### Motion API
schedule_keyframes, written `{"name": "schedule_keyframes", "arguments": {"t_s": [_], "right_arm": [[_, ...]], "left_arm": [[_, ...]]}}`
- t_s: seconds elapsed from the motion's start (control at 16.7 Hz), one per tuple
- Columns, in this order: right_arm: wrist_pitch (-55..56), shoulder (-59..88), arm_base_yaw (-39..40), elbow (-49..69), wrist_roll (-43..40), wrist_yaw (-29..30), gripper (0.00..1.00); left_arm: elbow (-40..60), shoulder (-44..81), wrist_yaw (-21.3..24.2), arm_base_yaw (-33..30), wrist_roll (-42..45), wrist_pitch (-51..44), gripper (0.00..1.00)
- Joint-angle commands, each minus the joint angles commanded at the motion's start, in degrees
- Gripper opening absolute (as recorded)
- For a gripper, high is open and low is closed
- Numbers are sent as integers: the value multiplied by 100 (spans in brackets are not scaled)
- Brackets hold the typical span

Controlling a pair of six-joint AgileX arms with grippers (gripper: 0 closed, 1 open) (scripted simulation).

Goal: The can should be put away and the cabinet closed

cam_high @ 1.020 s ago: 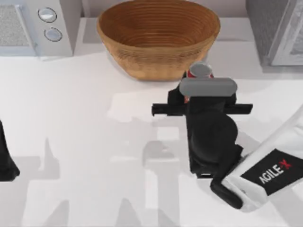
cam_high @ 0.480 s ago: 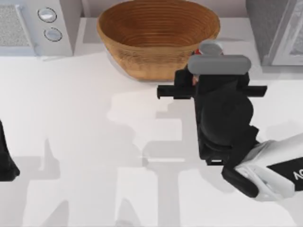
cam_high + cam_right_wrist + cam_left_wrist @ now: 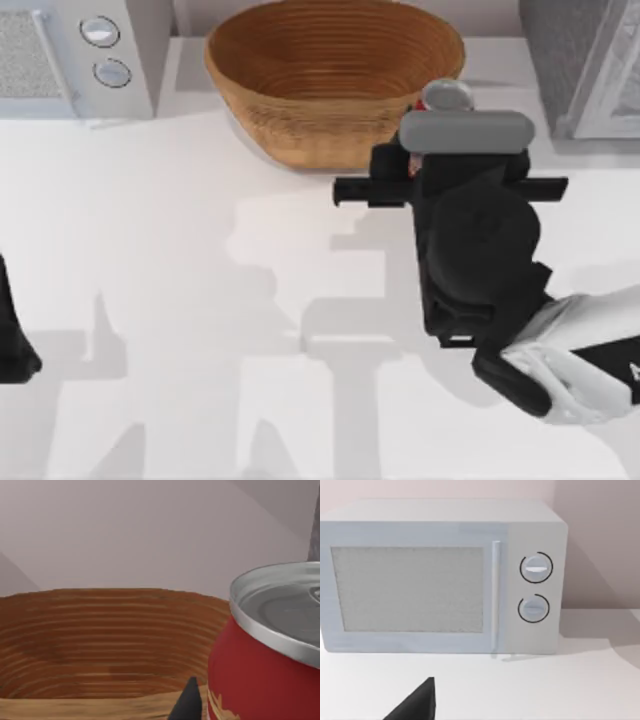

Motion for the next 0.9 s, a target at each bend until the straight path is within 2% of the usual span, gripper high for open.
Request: {"name": "schedule_keyframes", "arguments": {"t_s": [0.3,0.9], "right_arm": [[-523,-844,-387,-365,11,-475,0],[-2400,-3915,-1768,-1640,-69,-1774,0]], "left_arm": [[0,0,0,0,0,0,100],[0,0,0,0,0,0,100]]}}
